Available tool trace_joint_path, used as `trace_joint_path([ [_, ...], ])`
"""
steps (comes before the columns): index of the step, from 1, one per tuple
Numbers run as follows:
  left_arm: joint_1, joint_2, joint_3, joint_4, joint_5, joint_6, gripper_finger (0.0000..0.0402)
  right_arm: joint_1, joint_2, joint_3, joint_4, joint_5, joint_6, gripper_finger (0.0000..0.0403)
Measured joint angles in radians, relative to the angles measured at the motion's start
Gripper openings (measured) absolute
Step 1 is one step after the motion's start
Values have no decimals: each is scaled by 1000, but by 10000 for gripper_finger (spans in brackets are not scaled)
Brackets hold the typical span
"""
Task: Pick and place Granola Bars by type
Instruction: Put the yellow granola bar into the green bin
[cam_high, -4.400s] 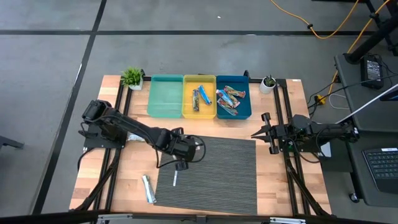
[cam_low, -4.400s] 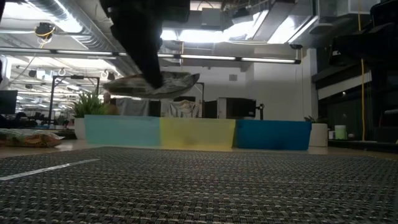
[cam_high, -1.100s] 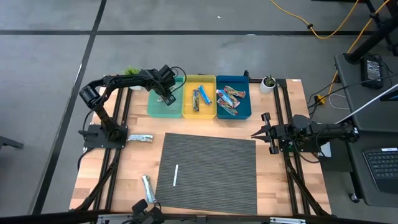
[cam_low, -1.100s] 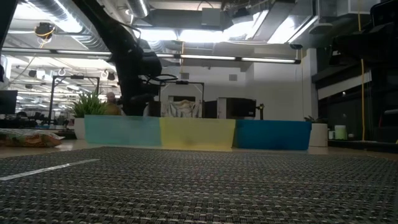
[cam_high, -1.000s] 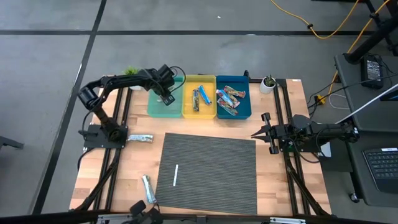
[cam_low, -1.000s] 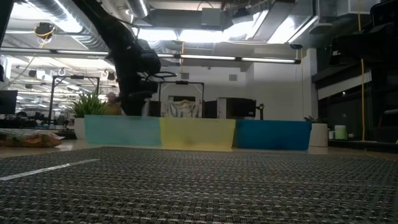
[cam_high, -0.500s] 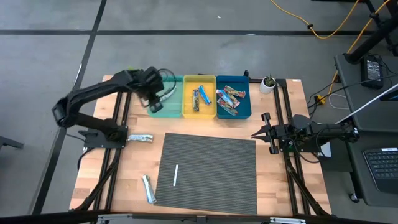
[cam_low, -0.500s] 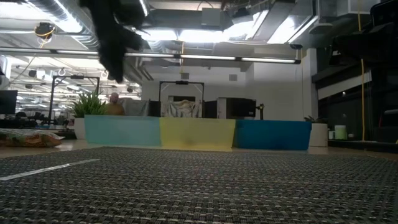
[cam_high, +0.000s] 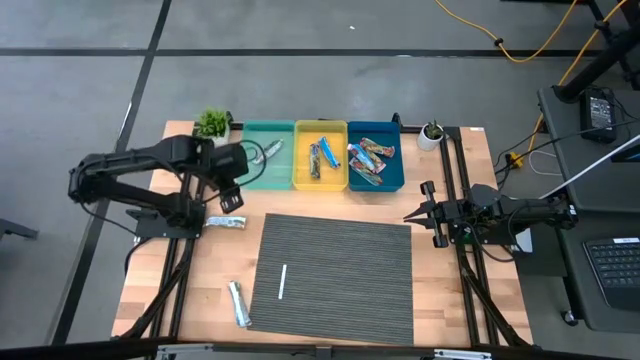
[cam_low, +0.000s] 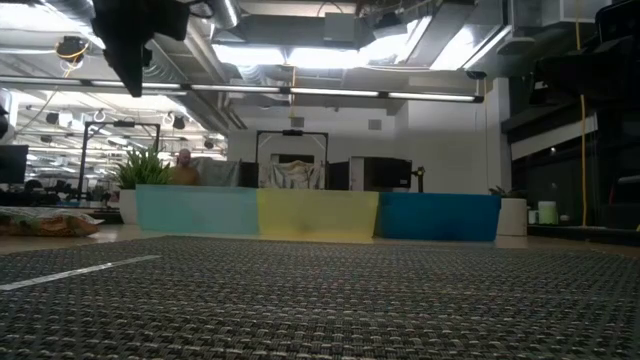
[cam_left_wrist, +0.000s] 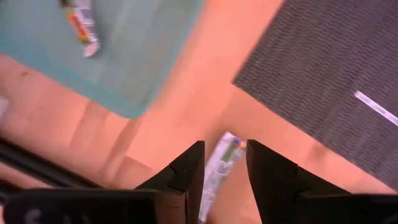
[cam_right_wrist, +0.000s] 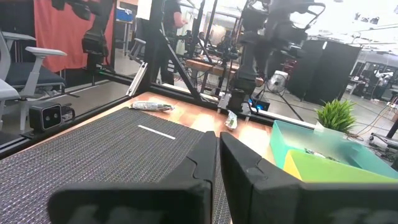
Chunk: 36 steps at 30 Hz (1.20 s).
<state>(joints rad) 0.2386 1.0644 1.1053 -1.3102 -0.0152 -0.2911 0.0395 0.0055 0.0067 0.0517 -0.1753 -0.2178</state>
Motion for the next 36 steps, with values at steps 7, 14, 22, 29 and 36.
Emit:
trace_joint_path([
  [7,-176,33,-1,0,-18,-151,113,0,0,0,0,0,0,25],
  [14,-314,90,-49,2,-79,-253,115,0,0,0,0,0,0,25],
  [22,-348,107,-244,24,-28,-372,149,0,0,0,0,0,0,25],
  [29,-348,106,-322,80,-59,-381,206,0,0,0,0,0,0,26],
  [36,-348,107,-418,225,-35,-379,251,0,0,0,0,0,0,26],
])
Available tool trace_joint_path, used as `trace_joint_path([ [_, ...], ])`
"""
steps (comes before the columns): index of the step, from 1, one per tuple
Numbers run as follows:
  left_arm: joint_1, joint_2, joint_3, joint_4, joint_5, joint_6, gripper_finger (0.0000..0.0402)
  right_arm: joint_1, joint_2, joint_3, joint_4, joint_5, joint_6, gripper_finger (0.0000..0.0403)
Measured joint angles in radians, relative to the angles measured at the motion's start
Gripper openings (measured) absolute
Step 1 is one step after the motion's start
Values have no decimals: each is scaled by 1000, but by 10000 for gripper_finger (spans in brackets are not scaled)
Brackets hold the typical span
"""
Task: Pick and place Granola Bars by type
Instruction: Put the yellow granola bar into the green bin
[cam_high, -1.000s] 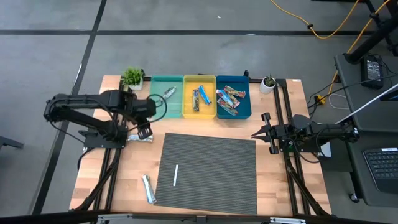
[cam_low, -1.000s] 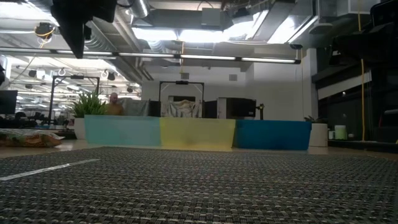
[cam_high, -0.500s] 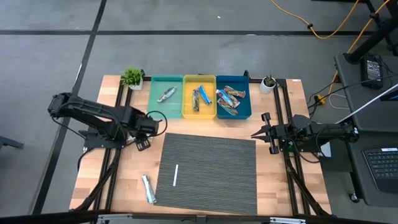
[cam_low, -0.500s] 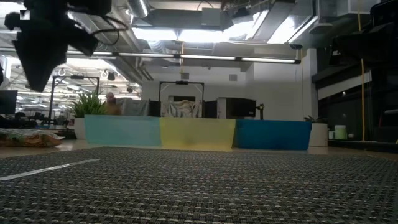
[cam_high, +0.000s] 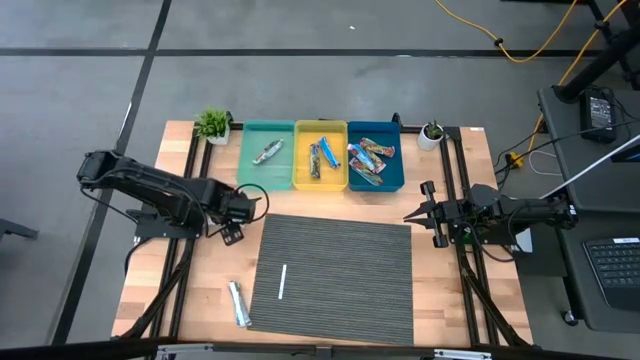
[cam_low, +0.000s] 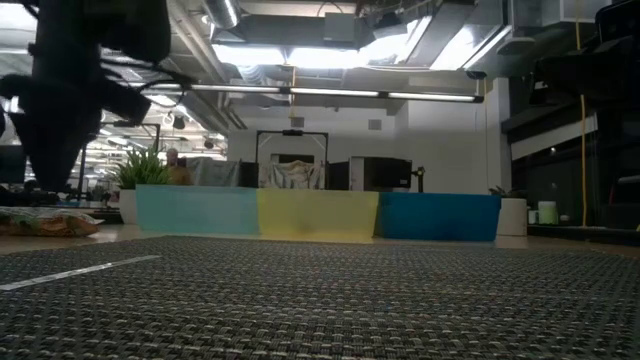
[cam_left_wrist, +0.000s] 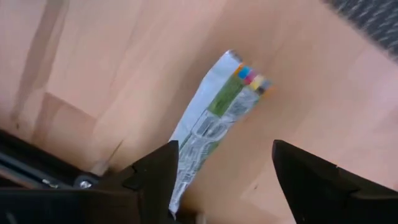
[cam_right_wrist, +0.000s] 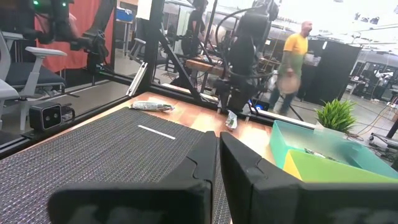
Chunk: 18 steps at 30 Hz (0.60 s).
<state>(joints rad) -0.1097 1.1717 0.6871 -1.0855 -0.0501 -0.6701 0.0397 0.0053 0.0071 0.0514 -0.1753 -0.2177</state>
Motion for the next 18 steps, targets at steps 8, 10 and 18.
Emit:
trace_joint_path([
  [8,0,0,-75,74,-53,1,256,0,0,0,0,0,0,26],
  [10,0,0,-95,103,-54,2,256,0,0,0,0,0,0,26],
  [18,1,0,-168,218,-69,3,256,0,0,0,0,0,0,26],
])
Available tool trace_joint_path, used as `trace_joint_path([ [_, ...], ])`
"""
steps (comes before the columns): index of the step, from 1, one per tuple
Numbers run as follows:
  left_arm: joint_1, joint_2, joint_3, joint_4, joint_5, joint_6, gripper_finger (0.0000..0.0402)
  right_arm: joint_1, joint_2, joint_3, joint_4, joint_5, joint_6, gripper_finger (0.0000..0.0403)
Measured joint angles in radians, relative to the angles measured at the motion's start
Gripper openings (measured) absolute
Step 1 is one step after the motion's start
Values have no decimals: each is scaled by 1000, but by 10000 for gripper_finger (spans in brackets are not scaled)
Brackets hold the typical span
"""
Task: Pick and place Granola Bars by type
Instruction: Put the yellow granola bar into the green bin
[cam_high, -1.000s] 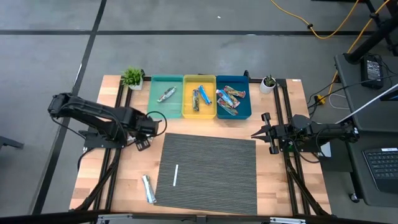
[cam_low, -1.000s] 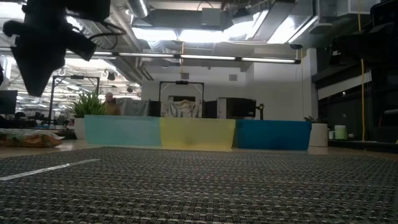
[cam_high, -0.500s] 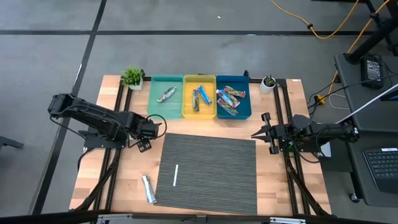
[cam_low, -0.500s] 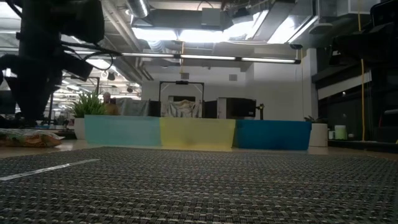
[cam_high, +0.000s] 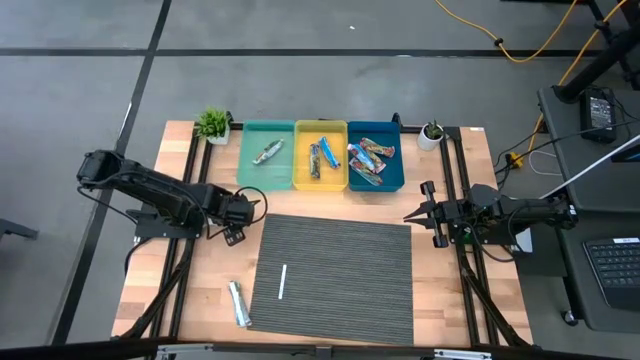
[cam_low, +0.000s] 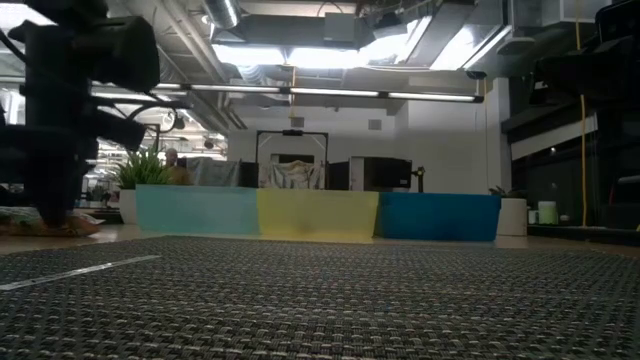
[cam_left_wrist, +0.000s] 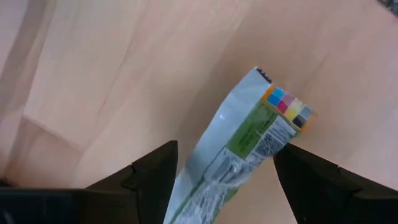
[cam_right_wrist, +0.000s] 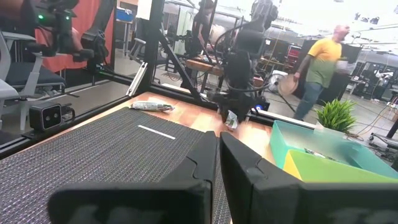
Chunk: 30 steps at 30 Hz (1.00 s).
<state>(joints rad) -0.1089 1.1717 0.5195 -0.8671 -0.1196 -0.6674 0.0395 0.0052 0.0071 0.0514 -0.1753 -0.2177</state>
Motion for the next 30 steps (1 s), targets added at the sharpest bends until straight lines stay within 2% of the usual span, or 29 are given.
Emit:
trace_joint_path([
  [5,0,0,-37,42,-39,-31,255,0,0,0,0,0,0,26],
  [9,0,0,-40,39,-88,-69,239,0,0,0,0,0,0,26],
  [13,0,0,-40,40,-82,-74,200,0,0,0,0,0,0,26],
  [23,0,-1,-38,41,-74,-83,64,0,0,0,0,0,0,26],
  [26,1,0,-31,39,-81,-89,45,0,0,0,0,0,0,26],
  [30,1,-1,43,38,-102,-56,42,0,0,0,0,0,0,26],
])
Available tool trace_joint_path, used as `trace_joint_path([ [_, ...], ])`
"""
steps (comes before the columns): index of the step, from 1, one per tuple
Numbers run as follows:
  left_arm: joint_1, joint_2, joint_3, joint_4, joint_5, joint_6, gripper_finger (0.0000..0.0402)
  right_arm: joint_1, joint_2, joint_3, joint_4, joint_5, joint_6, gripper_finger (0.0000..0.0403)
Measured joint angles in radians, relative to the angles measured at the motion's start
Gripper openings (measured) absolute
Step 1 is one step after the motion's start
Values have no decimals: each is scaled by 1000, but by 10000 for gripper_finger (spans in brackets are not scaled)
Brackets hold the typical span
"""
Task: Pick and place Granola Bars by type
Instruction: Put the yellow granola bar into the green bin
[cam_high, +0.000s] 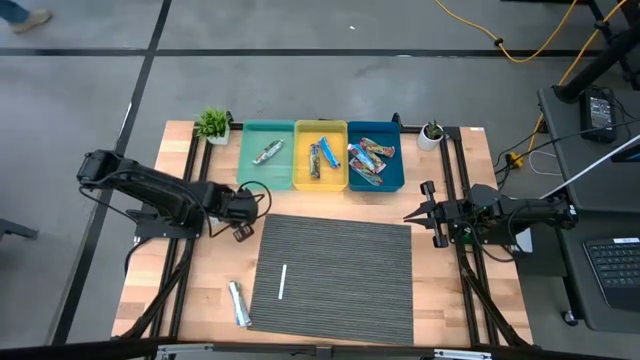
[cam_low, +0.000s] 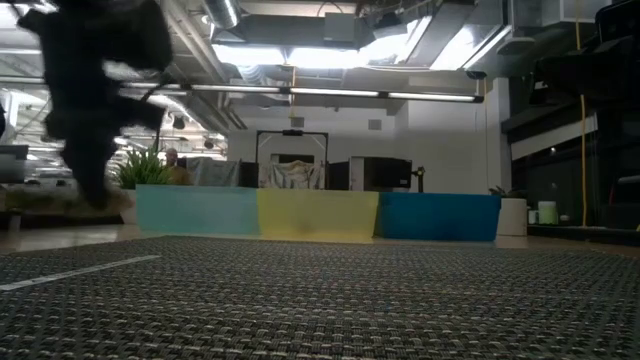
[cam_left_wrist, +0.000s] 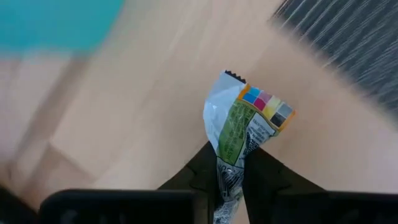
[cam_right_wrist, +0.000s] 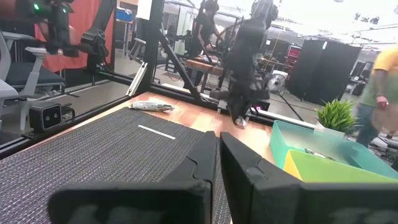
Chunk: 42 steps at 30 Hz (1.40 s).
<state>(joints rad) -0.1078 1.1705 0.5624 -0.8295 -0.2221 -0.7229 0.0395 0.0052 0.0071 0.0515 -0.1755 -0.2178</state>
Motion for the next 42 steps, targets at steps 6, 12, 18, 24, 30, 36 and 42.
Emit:
trace_joint_path([
  [6,0,-1,160,-1,-58,94,42,0,0,0,0,0,0,26],
  [12,13,-1,228,-2,-91,127,37,0,0,0,0,0,0,25],
  [18,71,-1,233,72,-63,196,38,0,0,0,0,0,0,25],
  [24,217,-1,234,290,70,356,36,0,0,0,0,0,0,25],
  [30,401,-1,237,444,209,434,34,0,0,0,0,0,0,25],
  [36,518,-1,301,378,214,521,34,0,0,0,0,0,0,25],
  [42,582,-1,384,373,199,574,34,0,0,0,0,0,0,25],
])
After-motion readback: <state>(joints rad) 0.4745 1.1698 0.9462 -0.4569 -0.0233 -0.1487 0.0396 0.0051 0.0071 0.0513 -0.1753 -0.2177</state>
